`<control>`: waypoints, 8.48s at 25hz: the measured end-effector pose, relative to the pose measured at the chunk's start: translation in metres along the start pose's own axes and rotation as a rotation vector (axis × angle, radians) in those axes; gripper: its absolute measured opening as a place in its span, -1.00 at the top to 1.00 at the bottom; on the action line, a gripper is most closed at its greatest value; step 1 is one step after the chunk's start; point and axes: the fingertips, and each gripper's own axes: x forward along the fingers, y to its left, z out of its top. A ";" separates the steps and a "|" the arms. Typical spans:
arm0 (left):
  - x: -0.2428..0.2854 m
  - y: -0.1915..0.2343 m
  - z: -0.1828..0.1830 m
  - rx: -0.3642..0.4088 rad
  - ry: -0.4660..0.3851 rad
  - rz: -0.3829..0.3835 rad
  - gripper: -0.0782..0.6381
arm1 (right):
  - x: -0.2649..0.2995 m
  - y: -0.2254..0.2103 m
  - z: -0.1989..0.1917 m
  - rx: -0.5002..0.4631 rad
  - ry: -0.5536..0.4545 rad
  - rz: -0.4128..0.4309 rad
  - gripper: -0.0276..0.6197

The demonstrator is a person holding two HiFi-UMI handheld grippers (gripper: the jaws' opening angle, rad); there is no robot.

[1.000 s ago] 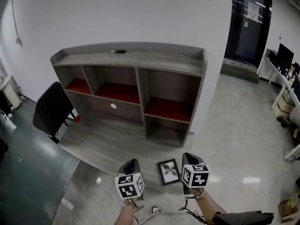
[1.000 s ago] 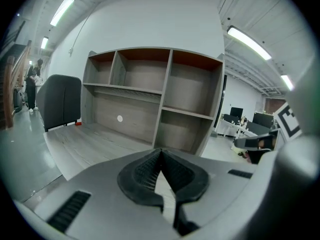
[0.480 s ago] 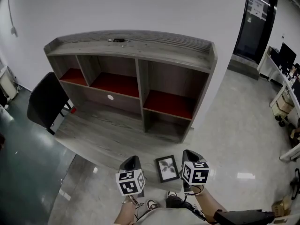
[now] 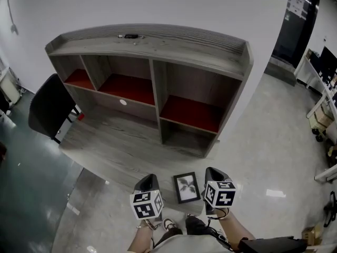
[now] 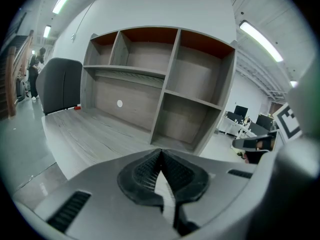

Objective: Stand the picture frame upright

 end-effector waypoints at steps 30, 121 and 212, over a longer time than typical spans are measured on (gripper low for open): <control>0.051 -0.004 -0.153 -0.050 0.313 0.024 0.75 | 0.062 -0.020 -0.150 0.011 0.327 0.049 0.82; 0.048 0.032 -0.129 -0.045 0.274 0.031 0.75 | 0.070 0.024 -0.128 0.161 0.297 0.090 0.66; 0.192 0.113 0.011 0.060 -0.130 0.080 0.75 | 0.275 -0.005 0.046 0.070 -0.319 -0.109 0.66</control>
